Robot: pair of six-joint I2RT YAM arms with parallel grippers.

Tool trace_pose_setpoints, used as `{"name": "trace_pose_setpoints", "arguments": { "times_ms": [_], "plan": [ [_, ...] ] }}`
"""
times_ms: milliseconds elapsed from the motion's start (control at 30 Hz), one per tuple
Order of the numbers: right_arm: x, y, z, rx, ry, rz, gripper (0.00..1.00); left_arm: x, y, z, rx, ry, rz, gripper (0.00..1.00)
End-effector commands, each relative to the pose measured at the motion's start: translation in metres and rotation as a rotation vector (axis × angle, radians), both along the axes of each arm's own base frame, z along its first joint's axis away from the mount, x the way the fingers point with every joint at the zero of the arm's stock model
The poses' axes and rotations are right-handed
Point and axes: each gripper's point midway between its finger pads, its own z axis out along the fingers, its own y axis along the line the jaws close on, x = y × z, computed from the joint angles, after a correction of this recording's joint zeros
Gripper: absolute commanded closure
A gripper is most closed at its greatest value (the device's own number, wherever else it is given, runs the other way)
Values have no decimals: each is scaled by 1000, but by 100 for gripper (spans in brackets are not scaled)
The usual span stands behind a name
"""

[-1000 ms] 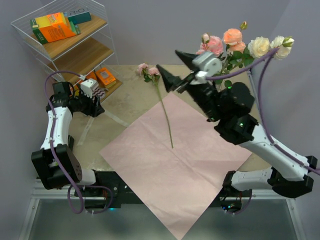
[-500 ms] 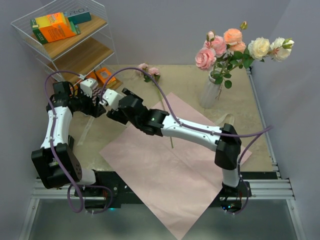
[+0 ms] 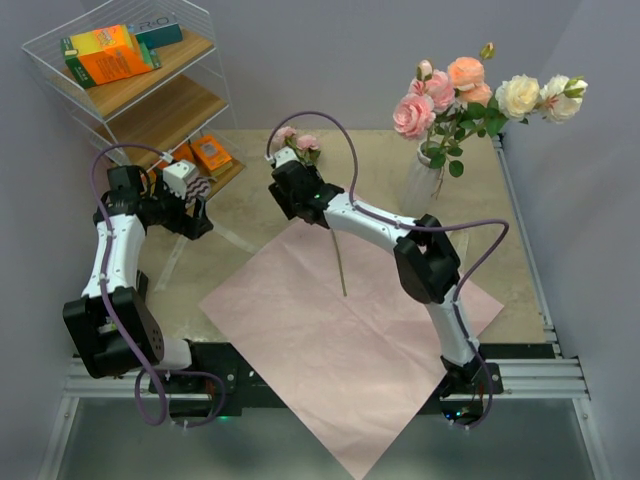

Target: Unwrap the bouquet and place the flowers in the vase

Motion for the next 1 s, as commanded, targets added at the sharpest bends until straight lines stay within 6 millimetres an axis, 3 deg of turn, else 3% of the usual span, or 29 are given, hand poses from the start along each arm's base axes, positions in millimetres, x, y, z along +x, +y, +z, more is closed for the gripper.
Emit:
{"name": "trace_pose_setpoints", "arguments": {
  "times_ms": [0,200,300,467,633,967],
  "plan": [
    [10,-6,2,135,45,-57,25,-3,2,12,34,-55,-30,2],
    [29,-26,-24,116,92,-97,30,-6,-1,14,28,-59,-46,2],
    [39,-26,-27,145,120,-96,34,-7,-4,12,14,-56,-53,2],
    [48,-27,-55,150,186,-101,36,-8,-3,6,2,-31,-38,2],
    [58,-32,-60,160,185,-120,37,-11,-2,4,20,-37,-44,2],
    [69,-38,-87,173,248,-139,43,-6,5,0,42,-47,-2,1]
  ]
}}
